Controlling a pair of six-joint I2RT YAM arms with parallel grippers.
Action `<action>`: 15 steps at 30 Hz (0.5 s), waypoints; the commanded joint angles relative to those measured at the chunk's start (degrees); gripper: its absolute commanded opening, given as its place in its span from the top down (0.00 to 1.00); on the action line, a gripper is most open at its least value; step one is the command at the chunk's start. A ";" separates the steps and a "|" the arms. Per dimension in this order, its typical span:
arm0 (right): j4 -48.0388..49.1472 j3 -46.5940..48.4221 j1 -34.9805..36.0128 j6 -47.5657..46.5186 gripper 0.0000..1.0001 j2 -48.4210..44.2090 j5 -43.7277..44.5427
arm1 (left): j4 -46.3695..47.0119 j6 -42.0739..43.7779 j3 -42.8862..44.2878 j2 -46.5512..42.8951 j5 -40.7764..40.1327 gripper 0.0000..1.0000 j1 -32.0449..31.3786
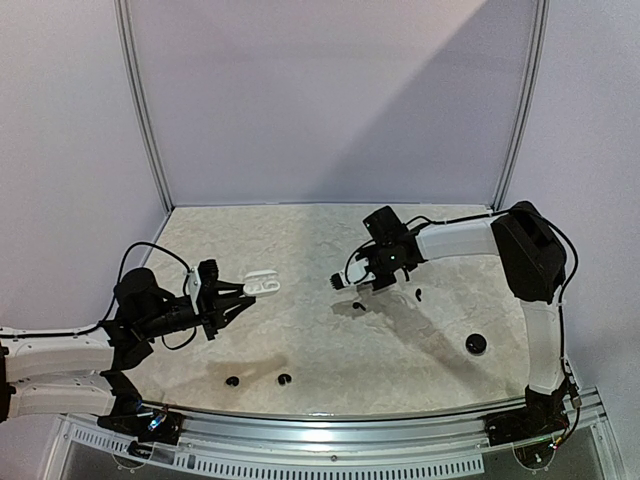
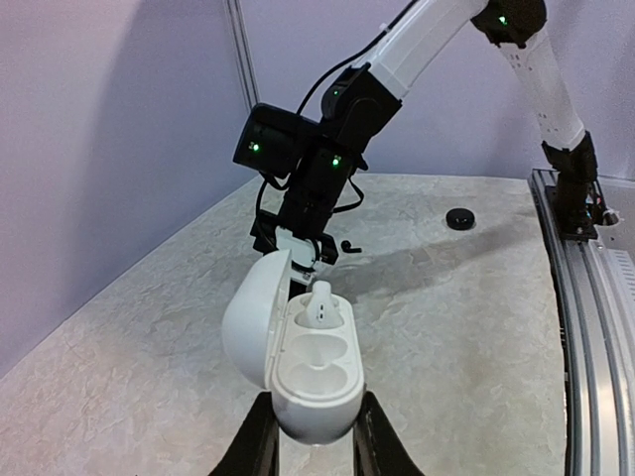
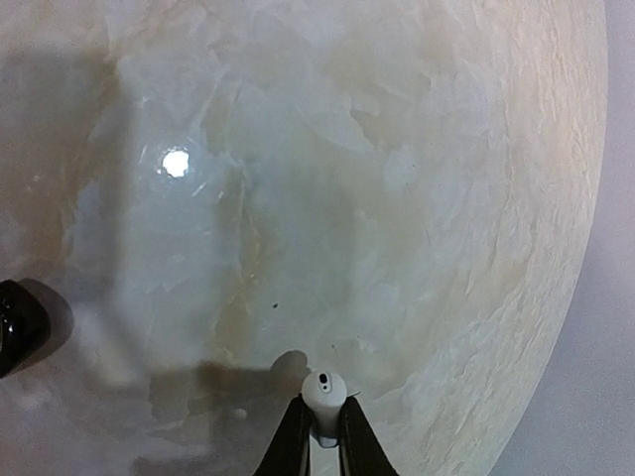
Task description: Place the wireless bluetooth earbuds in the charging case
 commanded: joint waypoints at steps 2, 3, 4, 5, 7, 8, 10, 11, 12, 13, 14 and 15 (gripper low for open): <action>-5.14 1.90 -0.37 1.53 0.90 1.51 -0.38 | 0.15 0.56 0.21 0.49 0.66 1.00 0.74; -6.04 2.03 -0.39 1.57 0.91 1.30 -0.38 | 0.15 0.56 0.25 0.49 0.66 1.00 0.75; -6.85 2.23 -0.40 1.74 0.92 1.07 -0.31 | 0.15 0.60 0.29 0.55 0.66 1.00 0.77; -7.71 2.53 -0.42 1.91 0.92 0.90 -0.22 | 0.15 0.65 0.29 0.57 0.72 1.00 0.77; -10.40 3.53 -0.29 3.51 0.94 0.39 0.15 | 0.15 0.76 0.38 0.65 0.74 1.00 0.83; -11.80 4.11 -0.18 4.33 0.95 0.05 0.59 | 0.15 0.78 0.38 0.57 0.74 1.00 0.83; -15.87 5.12 0.04 7.28 0.95 -0.73 2.21 | 0.10 0.67 0.34 0.50 0.70 1.00 0.83; -17.95 5.57 0.42 8.80 0.95 -1.16 3.98 | 0.06 0.66 0.30 0.52 0.66 1.00 0.83; -20.31 6.09 0.80 10.14 0.96 -1.44 6.20 | 0.06 0.71 0.30 0.50 0.66 1.00 0.79; -22.71 6.70 1.12 12.91 0.96 -1.88 8.06 | 0.06 0.61 0.30 0.49 0.66 1.00 0.83; -25.80 7.42 1.46 15.47 0.96 -2.06 9.46 | 0.06 0.64 0.21 0.49 0.73 1.00 0.83; -28.80 8.14 1.84 17.41 0.96 -2.14 10.75 | 0.06 0.63 0.21 0.57 0.74 1.00 0.83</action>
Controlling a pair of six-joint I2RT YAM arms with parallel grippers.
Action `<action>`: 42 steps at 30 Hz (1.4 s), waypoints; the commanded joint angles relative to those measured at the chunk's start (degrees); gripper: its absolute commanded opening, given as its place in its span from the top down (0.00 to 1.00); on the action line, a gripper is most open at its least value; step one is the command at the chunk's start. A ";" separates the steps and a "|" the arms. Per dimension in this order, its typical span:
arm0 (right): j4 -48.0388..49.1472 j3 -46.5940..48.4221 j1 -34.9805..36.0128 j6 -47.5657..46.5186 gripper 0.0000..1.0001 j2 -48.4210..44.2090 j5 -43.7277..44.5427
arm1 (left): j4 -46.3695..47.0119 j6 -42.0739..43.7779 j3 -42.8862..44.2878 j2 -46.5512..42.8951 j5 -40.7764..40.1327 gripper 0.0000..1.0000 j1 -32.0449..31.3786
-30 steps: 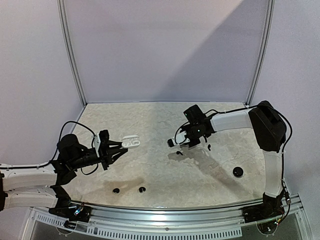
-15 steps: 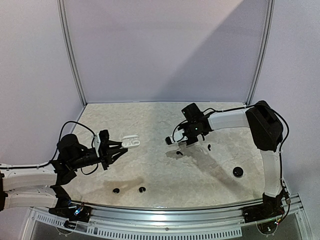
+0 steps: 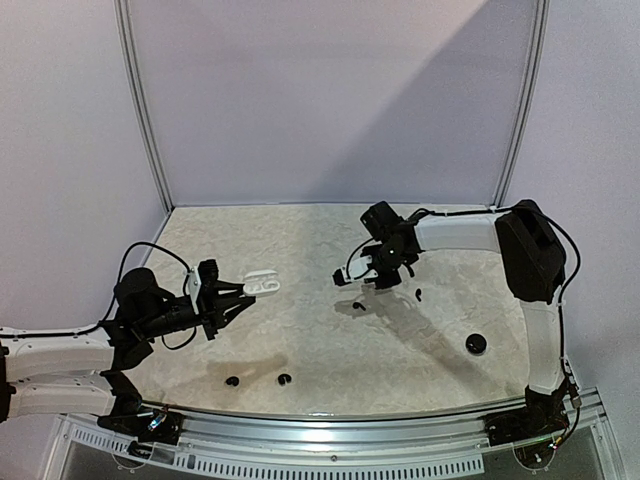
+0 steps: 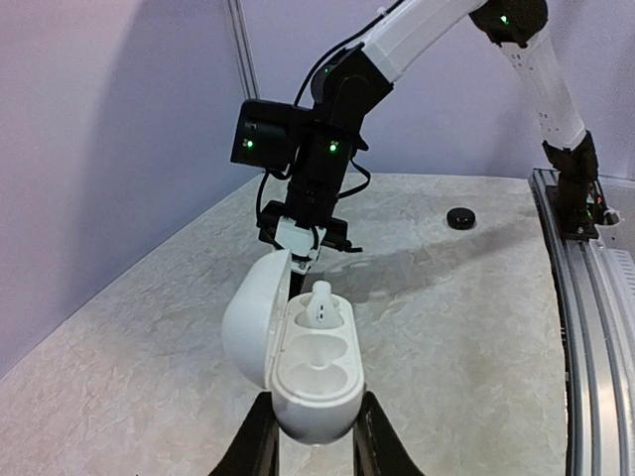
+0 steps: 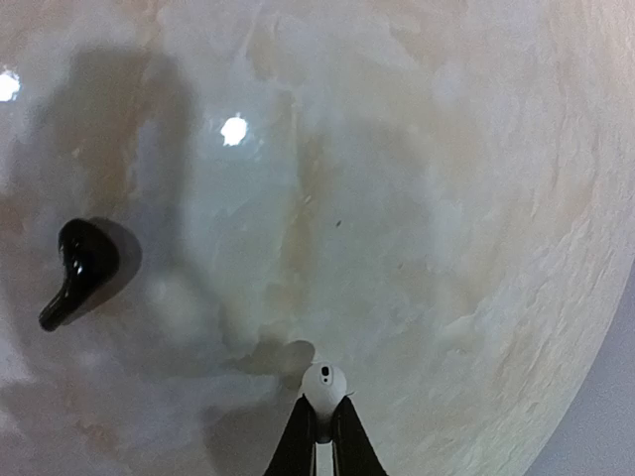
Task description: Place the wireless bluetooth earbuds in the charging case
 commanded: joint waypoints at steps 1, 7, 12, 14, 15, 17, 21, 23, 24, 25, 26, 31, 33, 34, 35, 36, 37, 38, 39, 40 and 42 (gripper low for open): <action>-17.31 3.16 1.48 12.56 0.96 -2.20 8.03 | 0.06 0.66 0.21 0.52 0.82 1.00 0.72; -34.87 9.52 3.51 22.44 0.98 1.16 14.01 | 0.15 0.85 0.25 0.77 1.55 1.00 0.72; -41.11 15.25 4.04 28.17 0.99 7.63 15.49 | -0.35 0.89 0.29 0.26 1.93 1.00 0.59; -40.40 15.77 4.19 28.35 0.98 8.62 15.42 | -0.55 0.93 0.27 0.08 2.04 1.00 0.59; -39.95 16.16 4.26 28.28 0.98 9.16 15.19 | -0.62 0.95 0.28 0.01 2.13 1.00 0.63; -39.19 16.63 4.30 28.27 0.97 9.80 14.34 | -0.64 0.98 0.30 -0.02 2.22 1.00 0.63; -38.01 16.66 4.31 28.04 0.93 10.28 13.76 | -0.64 0.99 0.30 -0.03 2.33 1.00 0.63; -37.82 16.64 4.41 28.18 0.90 10.40 14.11 | -0.64 1.10 0.30 0.11 2.24 1.00 0.63; -37.64 16.59 4.33 28.25 0.88 10.27 14.20 | -0.64 1.05 0.30 0.10 2.24 1.00 0.63; -37.48 16.44 4.34 28.34 0.85 10.06 14.23 | -0.63 1.06 0.30 0.19 2.24 1.00 0.63; -37.29 16.41 4.32 28.29 0.82 9.91 14.23 | -0.56 1.04 0.30 0.15 2.24 1.00 0.63; -36.43 16.47 4.33 27.88 0.79 9.31 13.70 | -0.38 1.08 0.21 0.23 2.17 1.00 0.63; -36.24 16.48 4.30 27.83 0.80 9.11 13.90 | -0.47 1.17 0.21 0.17 2.15 1.00 0.63; -36.31 16.48 4.35 27.87 0.80 9.02 14.02 | -0.47 1.09 0.14 0.15 2.15 1.00 0.63; -36.30 16.42 4.32 27.91 0.80 8.83 14.09 | -0.55 1.00 0.12 0.10 2.14 1.00 0.63; -36.37 16.32 4.30 27.92 0.80 8.54 14.14 | -0.56 1.02 0.07 0.13 2.07 1.00 0.63; -36.48 16.31 4.32 27.92 0.80 8.35 14.19 | -0.56 0.97 0.04 0.06 2.06 1.00 0.61; -36.61 16.31 4.35 27.92 0.80 8.06 14.15 | -0.56 1.02 0.03 0.11 2.06 1.00 0.63; -36.70 16.21 4.32 27.92 0.80 7.88 14.14 | -0.56 1.03 0.03 0.08 2.06 1.00 0.63; -36.77 16.18 4.30 27.92 0.79 7.65 14.14 | -0.56 1.03 0.03 0.08 2.11 1.00 0.63; -36.82 15.92 4.35 27.87 0.79 7.38 14.15 | -0.56 1.05 0.03 0.08 2.15 1.00 0.63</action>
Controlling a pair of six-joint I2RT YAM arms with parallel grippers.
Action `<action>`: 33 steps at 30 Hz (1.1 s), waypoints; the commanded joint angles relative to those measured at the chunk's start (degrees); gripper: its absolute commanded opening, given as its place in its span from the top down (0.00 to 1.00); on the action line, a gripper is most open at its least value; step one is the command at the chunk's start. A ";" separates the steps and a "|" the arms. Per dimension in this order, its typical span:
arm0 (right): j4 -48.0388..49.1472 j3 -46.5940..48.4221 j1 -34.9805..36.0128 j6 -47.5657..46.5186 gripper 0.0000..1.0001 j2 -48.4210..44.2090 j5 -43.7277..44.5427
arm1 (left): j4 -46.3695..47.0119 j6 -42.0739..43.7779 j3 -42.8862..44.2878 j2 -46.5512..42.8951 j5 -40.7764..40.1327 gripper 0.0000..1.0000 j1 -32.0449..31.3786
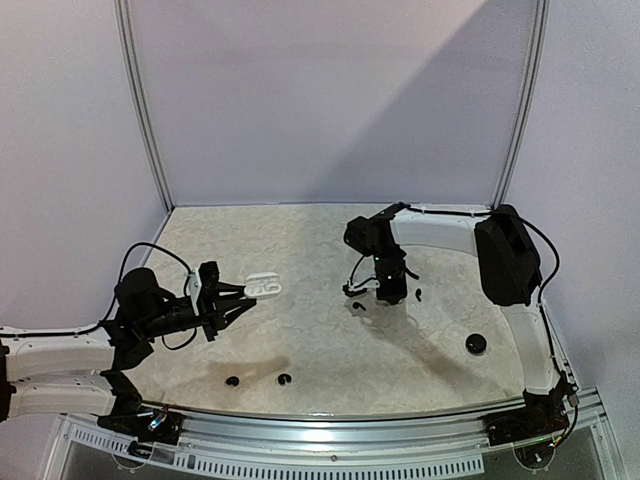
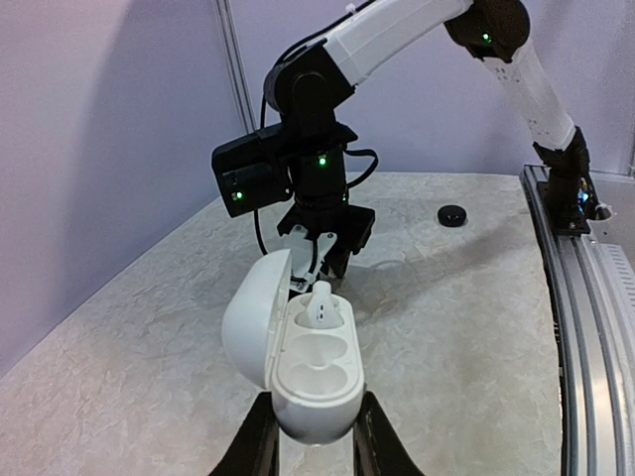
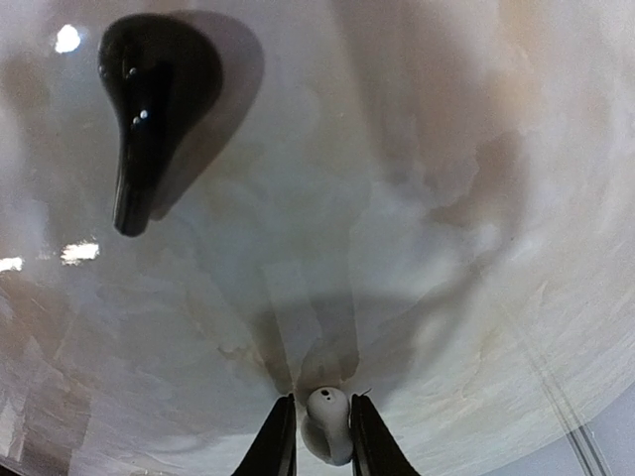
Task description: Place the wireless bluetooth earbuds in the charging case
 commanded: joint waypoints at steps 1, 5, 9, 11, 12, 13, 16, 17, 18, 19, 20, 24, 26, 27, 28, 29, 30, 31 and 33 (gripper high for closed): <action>0.05 -0.57 0.31 0.03 0.79 -1.23 -0.81 | -0.53 0.58 0.03 -0.27 0.64 1.00 0.61; -0.25 -0.76 0.31 0.16 0.79 -1.31 -0.60 | -0.71 0.65 0.12 -0.41 0.71 1.00 0.61; -0.26 -0.94 0.28 0.34 0.78 -1.74 -0.67 | -0.71 0.67 0.21 -0.26 0.79 1.00 0.61; -0.30 -0.99 0.27 0.51 0.77 -2.02 -0.68 | -0.75 0.76 0.21 -0.18 0.82 1.00 0.61; -0.31 -1.02 0.31 0.53 0.77 -2.18 -0.69 | -0.72 0.75 0.28 -0.16 0.90 1.00 0.61; -0.30 -1.17 0.28 0.53 0.77 -2.27 -0.63 | -0.79 0.82 0.29 -0.24 0.91 1.00 0.61; -0.43 -1.51 0.16 0.45 0.77 -2.78 -0.52 | -0.86 0.95 0.34 -0.23 0.95 1.00 0.61; -0.40 -1.63 0.15 0.52 0.77 -2.82 -0.50 | -0.95 0.98 0.31 -0.26 0.99 1.00 0.61; -0.42 -1.69 0.13 0.60 0.77 -2.87 -0.50 | -0.97 1.04 0.32 -0.24 0.99 1.00 0.61; -0.35 -1.73 0.21 0.62 0.77 -2.98 -0.54 | -1.04 0.97 0.38 -0.21 0.99 1.00 0.61; -0.28 -1.78 0.14 0.74 0.77 -3.00 -0.60 | -1.14 1.06 0.38 -0.22 1.07 1.00 0.61; -0.15 -1.82 0.10 0.80 0.77 -3.47 -0.42 | -1.33 1.05 0.47 -0.07 1.08 1.00 0.61; -0.14 -1.87 0.11 0.80 0.77 -3.66 -0.41 | -1.33 1.03 0.56 -0.06 1.17 1.00 0.61; 0.01 -1.95 0.04 0.72 0.77 -3.76 -0.33 | -1.33 1.07 0.48 -0.06 1.17 1.00 0.61; 0.02 -1.99 0.00 0.71 0.77 -3.83 -0.33 | -1.33 1.03 0.54 -0.04 1.17 1.00 0.61; 0.15 -2.08 -0.08 0.78 0.77 -3.81 -0.37 | -1.33 1.03 0.52 -0.07 1.17 1.00 0.61; 0.22 -2.09 -0.07 0.79 0.77 -3.80 -0.41 | -1.33 0.97 0.51 0.00 1.17 1.00 0.61; 0.08 -2.08 -0.09 0.80 0.78 -3.78 -0.41 | -1.33 1.02 0.55 0.01 1.17 1.00 0.61; -0.05 -2.08 -0.15 0.86 0.79 -3.71 -0.46 | -1.33 1.02 0.55 0.01 1.17 1.00 0.61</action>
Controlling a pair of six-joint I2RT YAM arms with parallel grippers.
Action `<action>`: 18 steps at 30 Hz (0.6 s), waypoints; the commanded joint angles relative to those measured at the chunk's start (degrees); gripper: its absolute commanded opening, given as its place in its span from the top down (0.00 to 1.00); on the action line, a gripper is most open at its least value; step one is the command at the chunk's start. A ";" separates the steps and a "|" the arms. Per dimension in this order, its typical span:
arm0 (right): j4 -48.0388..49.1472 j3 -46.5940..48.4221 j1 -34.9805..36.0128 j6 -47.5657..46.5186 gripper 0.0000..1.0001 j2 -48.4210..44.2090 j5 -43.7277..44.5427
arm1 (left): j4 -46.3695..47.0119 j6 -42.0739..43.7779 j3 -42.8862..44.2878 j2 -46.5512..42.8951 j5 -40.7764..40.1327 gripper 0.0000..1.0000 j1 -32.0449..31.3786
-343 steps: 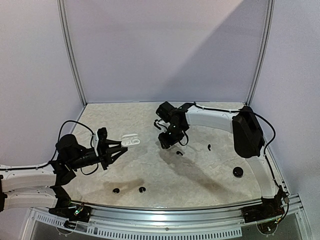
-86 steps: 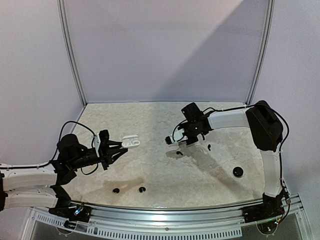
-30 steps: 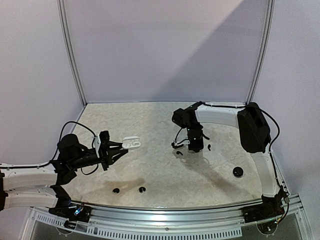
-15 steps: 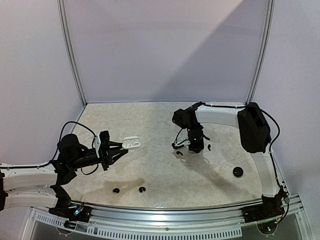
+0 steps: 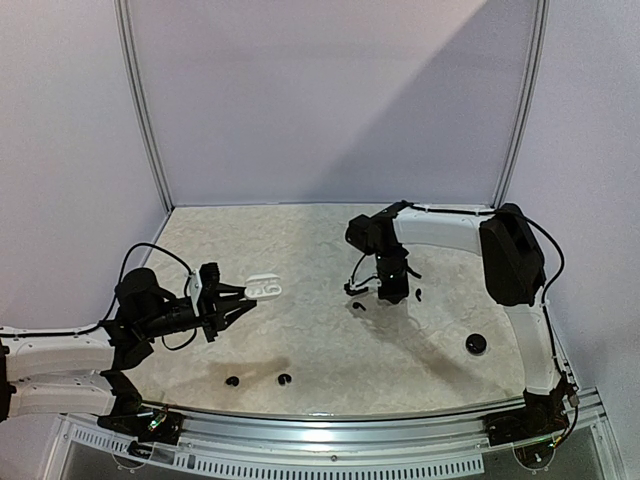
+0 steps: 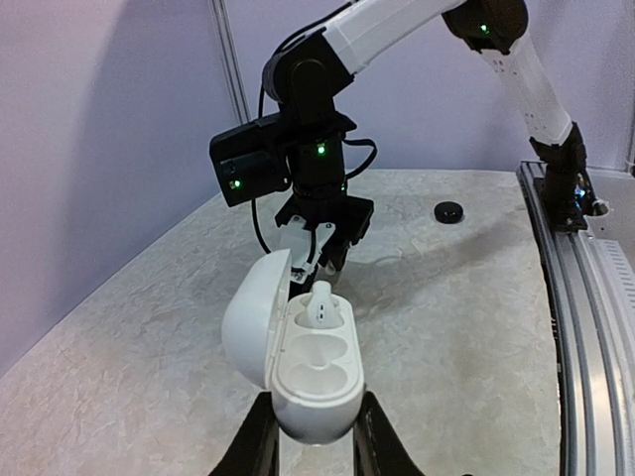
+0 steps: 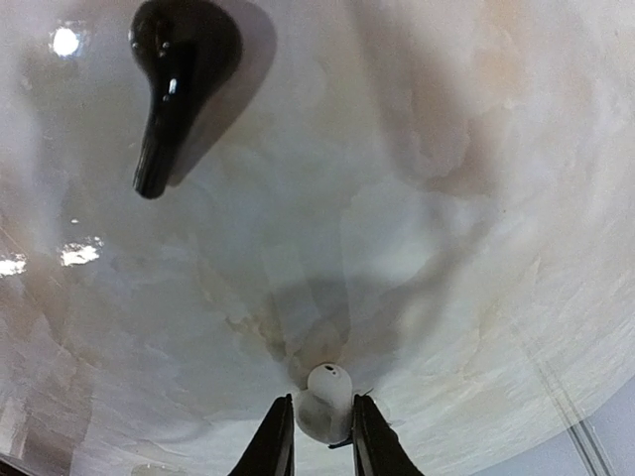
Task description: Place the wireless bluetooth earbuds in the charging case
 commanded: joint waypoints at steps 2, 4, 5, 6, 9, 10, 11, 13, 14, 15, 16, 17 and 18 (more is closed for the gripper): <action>-0.20 -0.97 -0.13 0.75 0.81 -2.14 -0.59 | -0.84 0.59 0.56 0.04 0.73 1.00 0.61; -0.34 -1.18 -0.17 0.75 0.83 -2.30 -0.59 | -0.84 0.56 0.56 0.01 0.73 1.00 0.61; -0.40 -1.27 -0.24 0.75 0.83 -2.29 -0.59 | -0.84 0.55 0.48 0.01 0.73 1.00 0.60; -0.55 -1.28 -0.20 0.75 0.84 -2.32 -0.66 | -0.82 0.61 0.47 0.04 0.73 1.00 0.61; -0.72 -1.45 -0.26 0.75 0.87 -2.30 -0.89 | -0.76 0.62 0.47 0.04 0.73 1.00 0.61; -0.69 -1.45 -0.26 0.75 0.88 -2.26 -0.85 | -0.76 0.57 0.47 -0.06 0.73 1.00 0.61; -0.72 -1.45 -0.22 0.83 0.90 -2.31 -0.85 | -0.76 0.58 0.47 -0.07 0.73 1.00 0.61; -0.86 -1.33 -0.26 0.99 0.94 -2.32 -0.68 | -0.84 0.56 0.47 -0.15 0.73 1.00 0.61; -1.00 -1.22 -0.27 1.08 0.97 -2.33 -0.68 | -0.84 0.57 0.47 -0.16 0.73 1.00 0.61; -1.38 -0.95 -0.27 1.22 1.00 -2.42 -0.67 | -0.84 0.57 0.51 -0.10 0.73 1.00 0.61; -1.61 -0.64 -0.31 1.34 1.00 -2.53 -0.67 | -0.84 0.58 0.55 -0.08 0.73 1.00 0.61; -1.93 -0.25 -0.26 1.49 1.00 -2.78 -0.67 | -0.84 0.57 0.58 -0.03 0.78 1.00 0.61; -2.04 0.08 -0.25 1.78 1.00 -3.10 -0.72 | -0.82 0.56 0.64 0.07 0.82 1.00 0.61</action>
